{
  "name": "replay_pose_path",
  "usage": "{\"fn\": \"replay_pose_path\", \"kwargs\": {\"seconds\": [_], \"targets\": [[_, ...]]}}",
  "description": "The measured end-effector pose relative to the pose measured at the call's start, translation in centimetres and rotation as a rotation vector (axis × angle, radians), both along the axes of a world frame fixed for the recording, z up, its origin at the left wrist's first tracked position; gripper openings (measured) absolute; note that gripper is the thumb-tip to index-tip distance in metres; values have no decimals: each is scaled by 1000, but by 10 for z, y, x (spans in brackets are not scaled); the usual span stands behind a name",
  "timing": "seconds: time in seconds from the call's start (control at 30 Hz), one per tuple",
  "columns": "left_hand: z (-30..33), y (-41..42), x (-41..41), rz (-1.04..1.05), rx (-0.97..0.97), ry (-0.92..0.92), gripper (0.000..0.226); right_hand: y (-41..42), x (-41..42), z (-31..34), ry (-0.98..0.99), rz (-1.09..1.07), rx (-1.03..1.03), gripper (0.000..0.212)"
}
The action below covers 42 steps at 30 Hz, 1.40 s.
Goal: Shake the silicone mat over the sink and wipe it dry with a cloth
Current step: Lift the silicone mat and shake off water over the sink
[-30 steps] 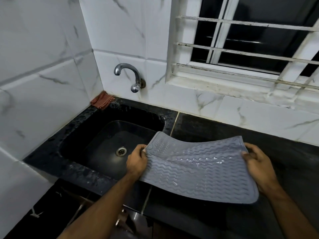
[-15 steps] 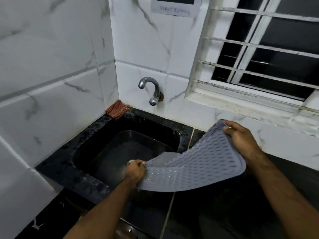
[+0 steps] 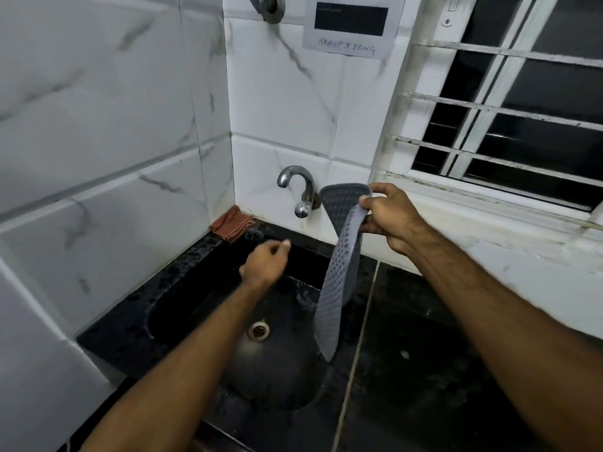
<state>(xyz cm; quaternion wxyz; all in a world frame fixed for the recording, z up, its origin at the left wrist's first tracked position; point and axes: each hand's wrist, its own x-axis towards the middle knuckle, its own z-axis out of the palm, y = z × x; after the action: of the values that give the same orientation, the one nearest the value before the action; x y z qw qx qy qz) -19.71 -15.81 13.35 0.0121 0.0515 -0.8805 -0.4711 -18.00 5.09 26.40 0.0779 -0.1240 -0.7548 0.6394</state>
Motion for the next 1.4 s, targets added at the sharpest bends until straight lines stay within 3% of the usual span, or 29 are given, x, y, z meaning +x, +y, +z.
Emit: {"fn": "replay_pose_path", "kwargs": {"seconds": [0.13, 0.2, 0.33, 0.4, 0.47, 0.53, 0.67, 0.83, 0.97, 1.27, 1.4], "targets": [[82, 9, 1, -165, 216, 152, 57, -19, -15, 3, 24, -27, 115, 39], [105, 11, 8, -257, 181, 211, 62, -24, -20, 5, 28, -22, 124, 36], [123, 15, 14, -302, -294, 425, 67, -29, -27, 10, 40, -70, 134, 36], [126, 15, 11, -295, -509, 528, 51, -32, -29, 12, 26, -68, 47, 38], [132, 13, 7, -250, -625, 612, 28, -33, -30, 12, 17, -54, -37, 36], [140, 8, 1, -178, -664, 647, 22, -30, -30, 13, 17, -28, -69, 28], [157, -1, -11, -105, -665, 615, 23, -17, -31, 15, 15, 34, 39, 23], [171, -5, -16, -104, -670, 598, 23, -3, -29, 7, 70, 66, 730, 36], [173, -8, -11, -120, -668, 576, 24, 13, -27, -12, 24, 60, 1009, 16], [168, -46, 7, -60, -654, 482, 19, 23, -34, -13, 109, 175, 1222, 18], [161, -68, 15, -65, -569, 402, 18, 23, -39, 4, 118, 177, 1136, 13]]}}
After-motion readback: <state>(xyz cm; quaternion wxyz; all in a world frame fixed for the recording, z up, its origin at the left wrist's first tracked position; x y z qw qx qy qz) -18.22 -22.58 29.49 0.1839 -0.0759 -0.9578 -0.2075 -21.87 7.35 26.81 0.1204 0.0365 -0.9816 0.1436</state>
